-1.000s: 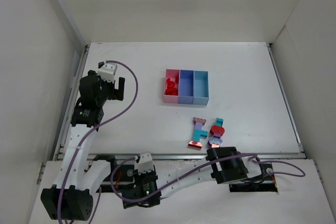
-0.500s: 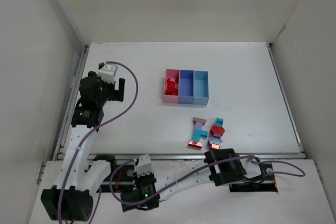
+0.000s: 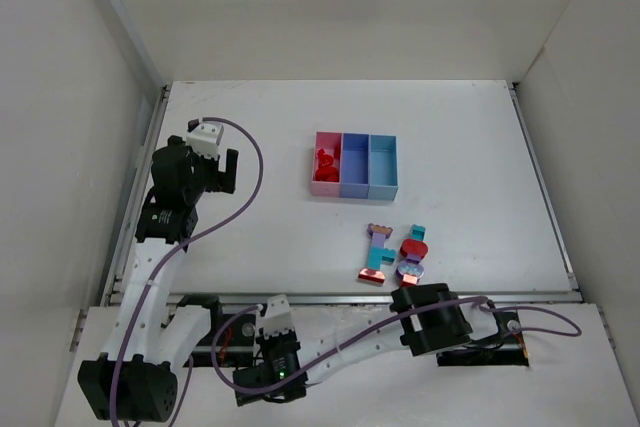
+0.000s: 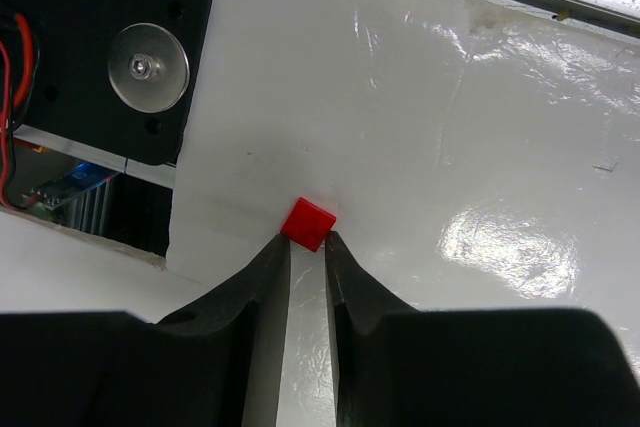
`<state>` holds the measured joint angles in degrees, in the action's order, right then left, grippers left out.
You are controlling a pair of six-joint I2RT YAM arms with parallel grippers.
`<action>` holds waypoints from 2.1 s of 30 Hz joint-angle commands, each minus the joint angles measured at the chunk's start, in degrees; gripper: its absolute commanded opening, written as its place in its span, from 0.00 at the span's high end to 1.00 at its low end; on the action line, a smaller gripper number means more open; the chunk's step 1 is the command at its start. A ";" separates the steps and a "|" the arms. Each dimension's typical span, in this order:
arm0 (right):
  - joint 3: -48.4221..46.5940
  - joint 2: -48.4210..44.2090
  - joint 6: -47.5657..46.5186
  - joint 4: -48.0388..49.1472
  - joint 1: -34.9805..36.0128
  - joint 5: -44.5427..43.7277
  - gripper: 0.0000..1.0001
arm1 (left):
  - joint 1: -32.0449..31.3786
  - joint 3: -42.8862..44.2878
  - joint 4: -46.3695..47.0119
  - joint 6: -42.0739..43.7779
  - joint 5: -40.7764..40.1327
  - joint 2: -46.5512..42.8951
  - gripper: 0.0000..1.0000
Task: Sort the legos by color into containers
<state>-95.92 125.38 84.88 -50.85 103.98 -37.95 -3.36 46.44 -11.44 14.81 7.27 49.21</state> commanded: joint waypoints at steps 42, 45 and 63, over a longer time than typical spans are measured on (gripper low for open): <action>-8.14 9.09 -10.78 -9.44 -0.10 -3.52 0.51 | 0.19 0.23 1.25 0.84 -0.24 -1.22 0.15; -9.72 10.14 -12.28 -11.20 -0.10 -3.53 0.51 | 0.19 0.23 1.25 0.84 -0.24 -1.22 0.15; 0.20 -1.63 -34.33 3.65 -0.10 -4.76 0.50 | 0.19 -0.29 1.25 -0.39 -1.38 -0.70 0.15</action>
<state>-98.04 127.07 57.43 -47.75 104.68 -41.19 -3.36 46.44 -11.44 15.51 6.39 49.21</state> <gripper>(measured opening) 0.498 0.847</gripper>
